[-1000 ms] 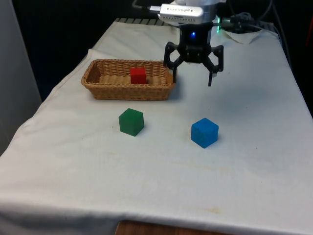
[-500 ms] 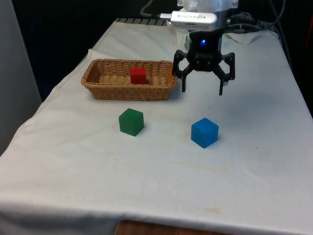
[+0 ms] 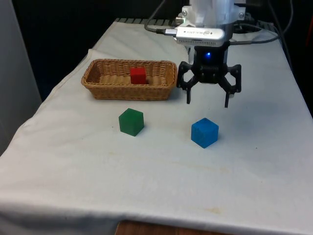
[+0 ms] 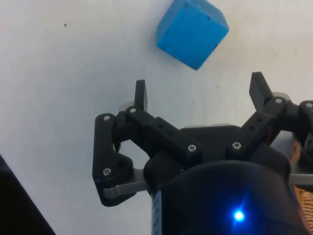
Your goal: Pick up exactly two blocks and place them into the basket.
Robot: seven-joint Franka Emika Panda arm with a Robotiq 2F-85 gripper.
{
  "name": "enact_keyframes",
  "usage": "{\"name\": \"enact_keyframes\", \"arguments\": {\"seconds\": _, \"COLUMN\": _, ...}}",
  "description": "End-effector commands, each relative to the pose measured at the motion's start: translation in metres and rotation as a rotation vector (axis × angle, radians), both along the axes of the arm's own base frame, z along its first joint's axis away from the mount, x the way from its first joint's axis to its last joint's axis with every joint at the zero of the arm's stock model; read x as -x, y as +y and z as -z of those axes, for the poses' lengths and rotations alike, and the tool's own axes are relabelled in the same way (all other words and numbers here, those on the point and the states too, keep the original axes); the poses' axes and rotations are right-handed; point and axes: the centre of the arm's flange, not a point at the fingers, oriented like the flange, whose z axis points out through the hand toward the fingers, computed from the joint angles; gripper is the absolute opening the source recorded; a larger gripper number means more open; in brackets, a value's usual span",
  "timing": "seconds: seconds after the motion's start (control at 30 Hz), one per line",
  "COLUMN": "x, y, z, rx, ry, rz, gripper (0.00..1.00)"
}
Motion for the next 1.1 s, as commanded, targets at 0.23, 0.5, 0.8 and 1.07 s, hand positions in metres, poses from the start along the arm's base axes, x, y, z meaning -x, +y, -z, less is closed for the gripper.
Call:
{"name": "enact_keyframes", "arguments": {"seconds": 0.23, "x": -0.011, "y": -0.001, "z": 0.013, "rx": 0.000, "ry": 0.027, "rz": 0.022, "gripper": 1.00}}
{"name": "enact_keyframes", "arguments": {"seconds": 0.5, "x": -0.016, "y": -0.007, "z": 0.025, "rx": 0.009, "ry": 0.037, "rz": 0.032, "gripper": 1.00}}
{"name": "enact_keyframes", "arguments": {"seconds": 0.8, "x": -0.020, "y": -0.012, "z": 0.041, "rx": 0.022, "ry": 0.050, "rz": 0.037, "gripper": 1.00}}
{"name": "enact_keyframes", "arguments": {"seconds": 1.07, "x": -0.026, "y": -0.013, "z": 0.044, "rx": -0.007, "ry": 0.044, "rz": 0.053, "gripper": 1.00}}
